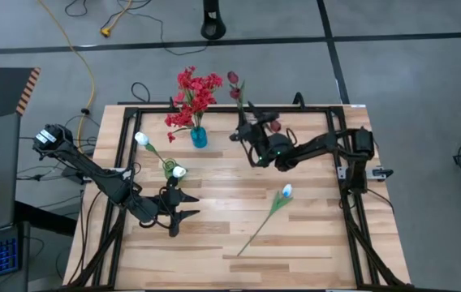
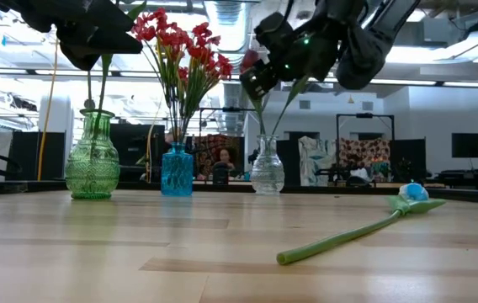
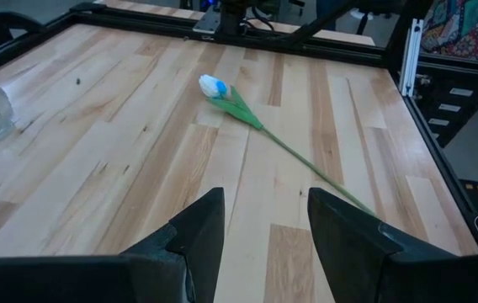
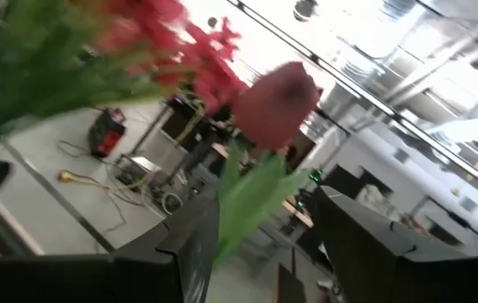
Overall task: Sort flowers into vase by color
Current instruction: Adjust the transparent vase by standing it upright on the table
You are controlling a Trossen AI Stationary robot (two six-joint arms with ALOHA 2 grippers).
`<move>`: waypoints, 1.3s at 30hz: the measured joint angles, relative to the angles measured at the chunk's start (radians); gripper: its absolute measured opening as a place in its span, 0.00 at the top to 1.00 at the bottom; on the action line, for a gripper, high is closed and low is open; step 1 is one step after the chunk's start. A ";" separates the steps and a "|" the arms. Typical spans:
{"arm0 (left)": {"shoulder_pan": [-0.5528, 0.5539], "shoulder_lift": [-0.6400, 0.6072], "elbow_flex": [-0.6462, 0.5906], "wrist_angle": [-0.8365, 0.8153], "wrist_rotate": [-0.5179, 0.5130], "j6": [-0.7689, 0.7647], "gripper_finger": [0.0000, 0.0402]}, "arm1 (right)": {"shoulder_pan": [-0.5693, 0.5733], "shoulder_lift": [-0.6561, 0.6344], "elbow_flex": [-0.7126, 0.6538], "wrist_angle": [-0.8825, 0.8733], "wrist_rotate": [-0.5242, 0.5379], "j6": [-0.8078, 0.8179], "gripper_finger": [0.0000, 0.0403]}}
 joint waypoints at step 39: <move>0.000 0.000 0.000 0.000 0.003 0.029 0.60 | 0.272 -0.169 0.001 -0.120 0.348 -0.001 0.44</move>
